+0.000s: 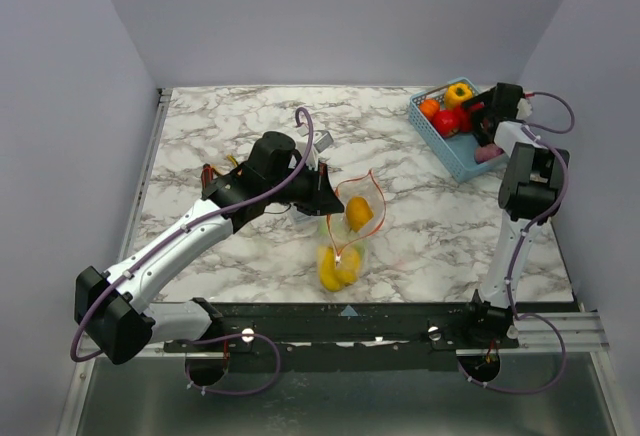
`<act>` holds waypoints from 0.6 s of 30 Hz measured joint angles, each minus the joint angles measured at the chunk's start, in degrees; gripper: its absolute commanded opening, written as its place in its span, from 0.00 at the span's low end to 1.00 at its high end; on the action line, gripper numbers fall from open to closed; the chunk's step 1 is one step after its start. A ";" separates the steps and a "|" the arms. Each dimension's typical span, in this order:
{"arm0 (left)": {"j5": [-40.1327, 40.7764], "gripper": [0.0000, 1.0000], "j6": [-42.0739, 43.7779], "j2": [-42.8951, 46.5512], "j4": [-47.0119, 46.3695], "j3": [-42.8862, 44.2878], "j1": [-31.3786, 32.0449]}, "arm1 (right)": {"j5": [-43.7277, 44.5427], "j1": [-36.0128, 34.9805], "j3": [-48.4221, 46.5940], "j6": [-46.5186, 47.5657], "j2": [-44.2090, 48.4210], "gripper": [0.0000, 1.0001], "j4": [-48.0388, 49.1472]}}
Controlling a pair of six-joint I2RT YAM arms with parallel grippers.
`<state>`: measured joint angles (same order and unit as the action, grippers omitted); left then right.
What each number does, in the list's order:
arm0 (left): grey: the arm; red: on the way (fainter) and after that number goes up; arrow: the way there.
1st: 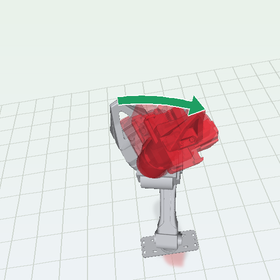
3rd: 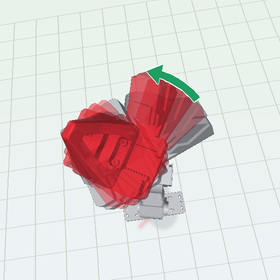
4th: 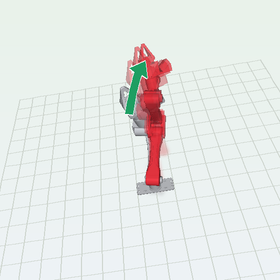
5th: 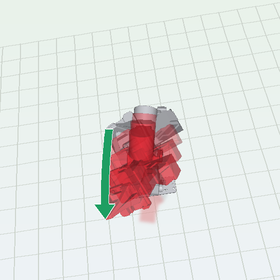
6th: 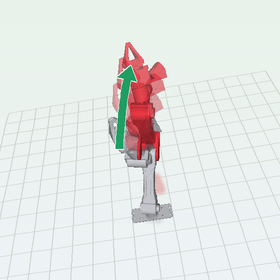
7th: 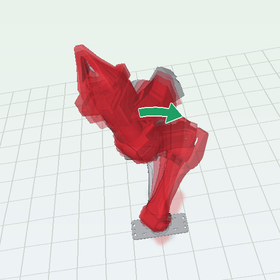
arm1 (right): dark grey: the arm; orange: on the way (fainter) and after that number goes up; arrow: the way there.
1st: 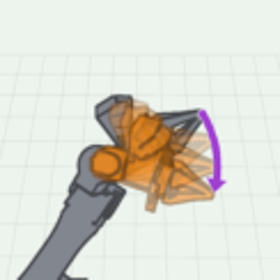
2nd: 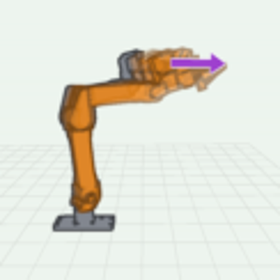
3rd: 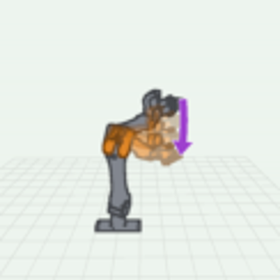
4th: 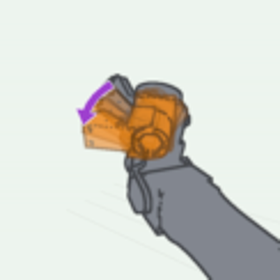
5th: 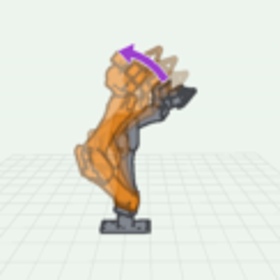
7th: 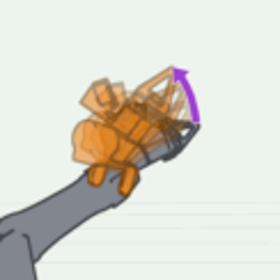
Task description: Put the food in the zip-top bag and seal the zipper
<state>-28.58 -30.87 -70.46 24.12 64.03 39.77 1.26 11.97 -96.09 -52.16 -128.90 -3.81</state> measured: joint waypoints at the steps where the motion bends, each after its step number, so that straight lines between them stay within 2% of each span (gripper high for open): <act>1: 0.00 0.00 0.00 0.00 0.00 0.00 0.00 | 0.15 -0.02 -0.26 -0.55 -0.39 0.96 -0.02; 4: -0.11 0.00 0.00 -0.11 0.00 0.00 0.00 | 0.24 -0.09 -2.08 -1.20 -1.88 0.96 -0.24; 6: -0.24 0.00 0.00 -0.22 -0.02 0.00 0.00 | 0.24 -0.09 -3.37 -1.27 -3.15 0.92 -0.31; 11: -0.39 0.00 0.00 -0.76 -0.04 0.00 0.00 | 0.00 -0.11 -3.39 -0.50 -3.80 0.66 0.07; 13: -0.39 0.00 0.00 -0.94 -0.09 0.00 0.00 | -0.57 -0.11 -2.03 -0.35 -3.61 0.63 1.40; 18: -0.39 0.00 0.04 -1.42 -0.44 0.00 0.00 | -1.03 -0.11 2.86 0.48 0.37 0.47 2.45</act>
<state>-28.97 -30.83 -71.88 23.68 64.03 39.77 0.23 11.86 -93.23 -51.68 -128.53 -1.37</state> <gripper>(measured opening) 0.009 0.690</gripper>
